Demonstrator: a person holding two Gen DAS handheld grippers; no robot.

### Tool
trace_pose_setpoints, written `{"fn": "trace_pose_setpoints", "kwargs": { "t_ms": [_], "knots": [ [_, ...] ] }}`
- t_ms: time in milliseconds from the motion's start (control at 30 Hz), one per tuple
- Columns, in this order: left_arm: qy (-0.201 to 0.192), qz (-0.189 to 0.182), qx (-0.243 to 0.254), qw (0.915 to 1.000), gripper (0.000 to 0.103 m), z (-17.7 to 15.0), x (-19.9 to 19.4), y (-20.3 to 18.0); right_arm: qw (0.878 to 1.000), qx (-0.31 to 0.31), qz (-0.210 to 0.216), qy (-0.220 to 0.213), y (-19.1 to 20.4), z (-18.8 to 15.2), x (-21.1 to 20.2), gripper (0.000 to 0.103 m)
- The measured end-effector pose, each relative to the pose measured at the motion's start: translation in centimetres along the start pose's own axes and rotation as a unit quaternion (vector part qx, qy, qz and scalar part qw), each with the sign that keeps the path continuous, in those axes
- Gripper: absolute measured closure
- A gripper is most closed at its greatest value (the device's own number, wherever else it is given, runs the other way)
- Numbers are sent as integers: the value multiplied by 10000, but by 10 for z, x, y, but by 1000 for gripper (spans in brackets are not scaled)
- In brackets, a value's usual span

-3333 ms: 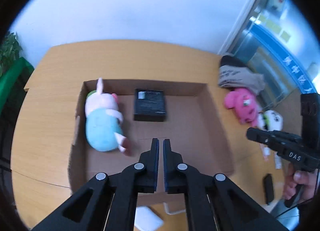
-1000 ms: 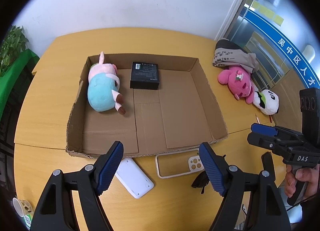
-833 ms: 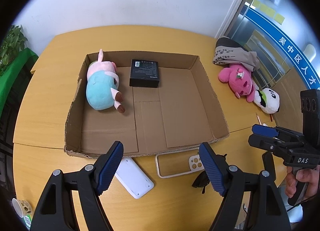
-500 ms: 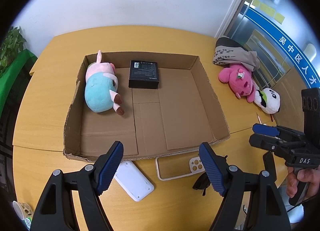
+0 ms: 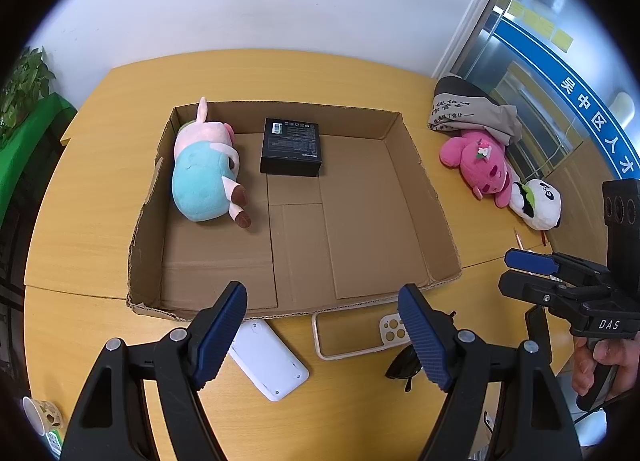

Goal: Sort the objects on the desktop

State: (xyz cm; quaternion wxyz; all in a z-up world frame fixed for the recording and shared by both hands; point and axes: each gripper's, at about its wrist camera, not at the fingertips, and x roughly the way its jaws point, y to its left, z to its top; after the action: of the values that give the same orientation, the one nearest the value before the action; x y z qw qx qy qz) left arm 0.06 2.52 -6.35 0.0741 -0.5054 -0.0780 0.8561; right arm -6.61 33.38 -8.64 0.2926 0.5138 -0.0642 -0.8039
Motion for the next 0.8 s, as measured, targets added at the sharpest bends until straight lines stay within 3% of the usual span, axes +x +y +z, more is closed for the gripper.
{"fn": "trace_pose_setpoints", "kwargs": {
  "t_ms": [300, 467, 667, 800],
  "knots": [
    [98, -56, 74, 9999, 25, -3, 7, -2, 9999, 53, 58, 101, -6, -3, 6, 27],
    [334, -86, 95, 9994, 25, -14, 26, -4, 9985, -89, -88, 539, -17, -21, 32, 27],
    [722, -224, 161, 9970, 25, -33, 59, -7, 9926, 356, -254, 1134, -47, -51, 75, 25],
    [1073, -340, 283, 9932, 25, -48, 93, -10, 9896, 497, -422, 1281, -62, -59, 99, 23]
  ]
}}
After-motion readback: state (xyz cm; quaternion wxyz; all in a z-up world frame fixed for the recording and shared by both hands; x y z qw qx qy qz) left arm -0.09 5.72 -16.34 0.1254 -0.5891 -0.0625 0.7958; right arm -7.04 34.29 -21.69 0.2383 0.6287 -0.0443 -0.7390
